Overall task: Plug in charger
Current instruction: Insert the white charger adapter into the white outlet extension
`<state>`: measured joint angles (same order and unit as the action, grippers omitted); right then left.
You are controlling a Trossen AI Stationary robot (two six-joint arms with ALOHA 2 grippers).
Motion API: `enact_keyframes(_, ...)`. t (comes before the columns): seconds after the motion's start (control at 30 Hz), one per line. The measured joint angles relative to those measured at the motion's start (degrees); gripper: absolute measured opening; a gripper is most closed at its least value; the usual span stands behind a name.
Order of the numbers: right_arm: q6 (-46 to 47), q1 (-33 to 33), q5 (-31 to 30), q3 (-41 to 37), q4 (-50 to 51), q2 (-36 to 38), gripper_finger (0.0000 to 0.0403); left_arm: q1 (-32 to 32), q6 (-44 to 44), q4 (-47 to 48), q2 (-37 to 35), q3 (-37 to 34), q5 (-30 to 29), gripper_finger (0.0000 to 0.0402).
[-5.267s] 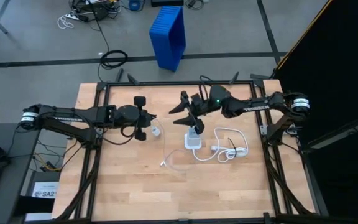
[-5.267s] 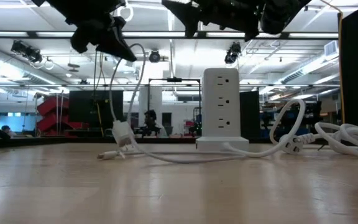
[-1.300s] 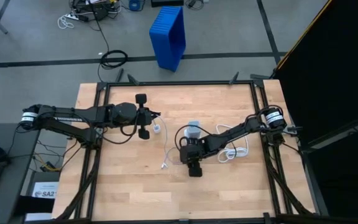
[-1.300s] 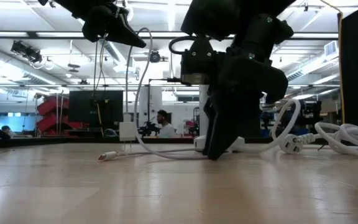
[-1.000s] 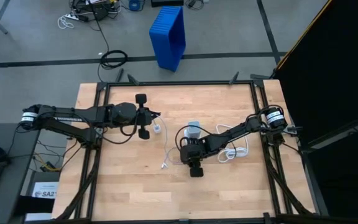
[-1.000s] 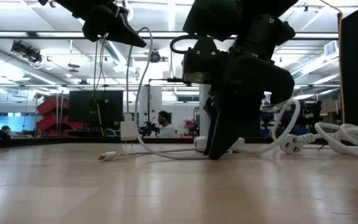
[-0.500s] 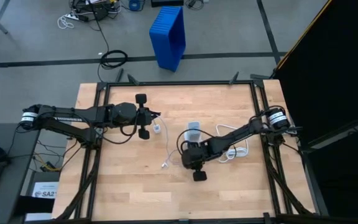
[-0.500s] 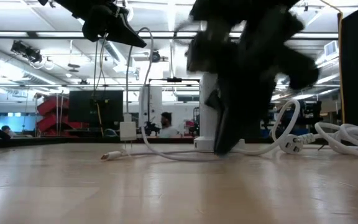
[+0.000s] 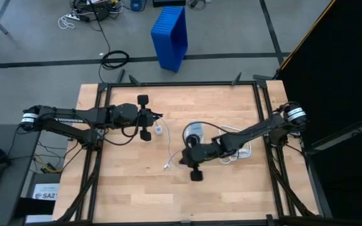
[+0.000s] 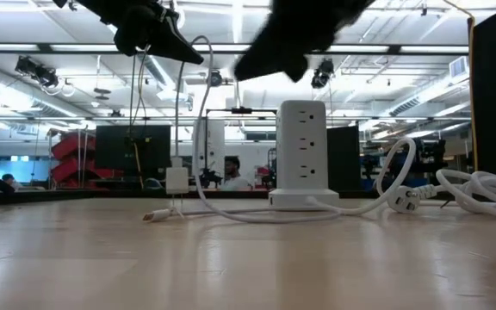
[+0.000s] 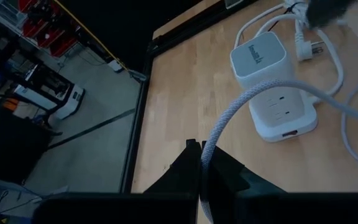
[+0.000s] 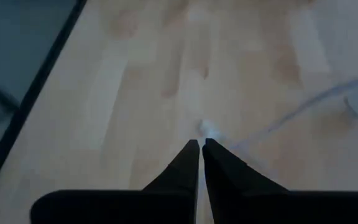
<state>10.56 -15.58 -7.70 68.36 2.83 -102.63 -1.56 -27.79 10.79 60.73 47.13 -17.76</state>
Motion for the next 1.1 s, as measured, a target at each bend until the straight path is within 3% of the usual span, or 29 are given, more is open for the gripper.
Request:
enact_keyframes(0.17,0.89,3.01,0.34,-0.11,-2.62,-4.34,0.0069,1.11,0.00,-0.64,0.00,-0.02,1.55,0.0000)
enact_keyframes(0.43,1.71,4.21,-0.35,0.02,-9.27,-5.03,0.0183,2.61,0.00,-0.74,0.00,-0.02,1.58,0.0000)
enact_keyframes(0.63,1.86,5.16,-0.66,0.00,-12.15,-5.18,0.0220,2.86,0.00,-1.19,-0.02,-0.02,1.58,0.0000)
enact_keyframes(0.77,1.05,5.43,-0.68,0.00,-13.68,-5.18,0.0191,2.86,0.00,-1.54,0.00,-0.02,1.58,0.0000)
enact_keyframes(1.03,-0.71,5.35,2.39,0.00,-10.21,-5.18,0.0022,2.86,0.00,-1.07,0.00,-0.02,1.55,0.0000)
enact_keyframes(1.1,-1.20,4.96,3.18,0.00,-9.79,-5.18,0.0008,2.86,0.00,-0.50,0.00,-0.02,1.51,0.0000)
